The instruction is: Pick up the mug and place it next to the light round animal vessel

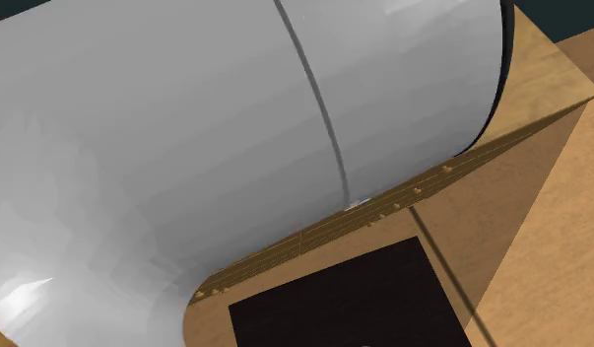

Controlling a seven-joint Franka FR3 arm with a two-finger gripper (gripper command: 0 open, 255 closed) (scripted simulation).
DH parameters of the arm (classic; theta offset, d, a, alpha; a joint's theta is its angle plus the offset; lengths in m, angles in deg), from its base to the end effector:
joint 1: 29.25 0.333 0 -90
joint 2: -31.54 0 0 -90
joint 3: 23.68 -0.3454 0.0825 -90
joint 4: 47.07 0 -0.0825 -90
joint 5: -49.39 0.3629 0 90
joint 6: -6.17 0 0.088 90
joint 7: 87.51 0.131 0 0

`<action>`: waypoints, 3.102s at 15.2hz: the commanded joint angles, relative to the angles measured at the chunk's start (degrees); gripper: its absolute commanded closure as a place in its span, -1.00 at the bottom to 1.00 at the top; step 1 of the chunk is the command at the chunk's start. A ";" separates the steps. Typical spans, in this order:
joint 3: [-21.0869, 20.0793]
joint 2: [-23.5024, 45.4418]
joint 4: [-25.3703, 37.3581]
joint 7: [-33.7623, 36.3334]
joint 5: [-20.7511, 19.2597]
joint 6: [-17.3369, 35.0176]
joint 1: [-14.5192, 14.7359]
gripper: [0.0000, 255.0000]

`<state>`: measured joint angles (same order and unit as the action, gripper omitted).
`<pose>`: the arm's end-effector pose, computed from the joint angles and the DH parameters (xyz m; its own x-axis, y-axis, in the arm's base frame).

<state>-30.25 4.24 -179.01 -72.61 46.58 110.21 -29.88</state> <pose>0.3720 0.0393 0.5331 0.9877 -0.1559 0.0121 -0.1564 -0.9826 0.1000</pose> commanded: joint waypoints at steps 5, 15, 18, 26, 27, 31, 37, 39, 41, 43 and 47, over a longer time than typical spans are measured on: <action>-1.99 12.60 5.10 3.71 0.29 7.03 0.20 -1.00; -3.92 32.35 17.00 9.15 -1.30 14.08 1.18 -1.00; -3.86 33.19 15.64 9.32 -1.56 16.26 1.16 -1.00; -3.77 34.31 14.15 9.56 -1.92 18.85 1.14 -1.00; -3.77 34.31 14.15 9.56 -1.92 18.85 1.14 -1.00; -3.77 34.31 14.16 9.56 -1.91 18.84 1.14 1.00; -3.77 34.31 14.16 9.56 -1.91 18.84 1.14 1.00; -3.77 34.31 14.16 9.56 -1.91 18.83 1.14 1.00; -3.78 33.95 14.51 9.46 -1.80 18.14 1.13 1.00; -3.81 33.28 15.29 9.27 -1.60 16.71 1.11 1.00; -3.85 32.05 16.97 8.93 -1.23 13.83 1.08 1.00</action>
<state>-34.09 36.44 -162.65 -63.63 45.30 124.81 -28.81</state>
